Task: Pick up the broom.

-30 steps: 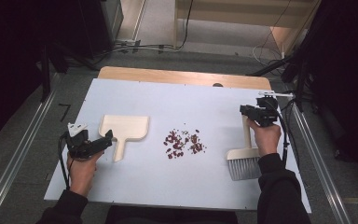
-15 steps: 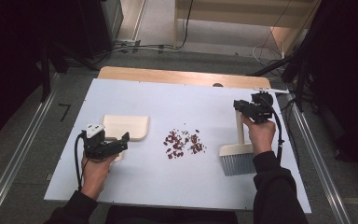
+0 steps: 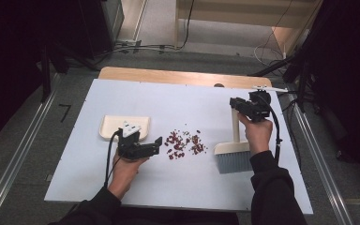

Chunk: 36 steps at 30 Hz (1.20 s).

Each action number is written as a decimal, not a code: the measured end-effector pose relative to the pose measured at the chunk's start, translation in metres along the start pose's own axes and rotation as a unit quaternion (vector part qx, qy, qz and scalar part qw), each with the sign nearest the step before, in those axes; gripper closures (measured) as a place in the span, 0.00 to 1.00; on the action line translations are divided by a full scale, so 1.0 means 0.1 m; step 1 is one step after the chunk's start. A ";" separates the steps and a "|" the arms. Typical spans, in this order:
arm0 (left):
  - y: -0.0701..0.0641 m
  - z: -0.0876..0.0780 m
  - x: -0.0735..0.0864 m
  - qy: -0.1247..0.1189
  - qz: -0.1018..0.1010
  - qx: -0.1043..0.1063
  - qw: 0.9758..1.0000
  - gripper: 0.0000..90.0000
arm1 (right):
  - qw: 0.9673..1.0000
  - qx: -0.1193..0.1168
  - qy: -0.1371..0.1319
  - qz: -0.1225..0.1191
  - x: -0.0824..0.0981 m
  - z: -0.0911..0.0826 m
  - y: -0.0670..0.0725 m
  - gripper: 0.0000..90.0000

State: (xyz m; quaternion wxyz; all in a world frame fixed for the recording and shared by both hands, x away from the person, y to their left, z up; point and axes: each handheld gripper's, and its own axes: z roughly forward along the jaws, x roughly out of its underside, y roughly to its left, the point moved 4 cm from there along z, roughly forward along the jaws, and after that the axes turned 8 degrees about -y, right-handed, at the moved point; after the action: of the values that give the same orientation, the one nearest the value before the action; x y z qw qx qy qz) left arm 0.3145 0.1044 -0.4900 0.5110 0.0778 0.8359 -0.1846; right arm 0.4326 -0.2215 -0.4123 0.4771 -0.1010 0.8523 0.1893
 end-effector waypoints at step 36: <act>-1.41 1.10 -0.33 0.059 -0.013 0.130 0.990 0.24 | 1.000 -0.014 -0.009 0.003 0.00 -0.06 -0.02 0.75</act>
State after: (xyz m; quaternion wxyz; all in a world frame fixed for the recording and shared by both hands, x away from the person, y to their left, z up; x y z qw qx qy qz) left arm 0.3757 -0.0662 -0.4734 0.4442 0.1436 0.8341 -0.2938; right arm 0.4291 -0.2260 -0.4096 0.4832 -0.1037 0.8452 0.2036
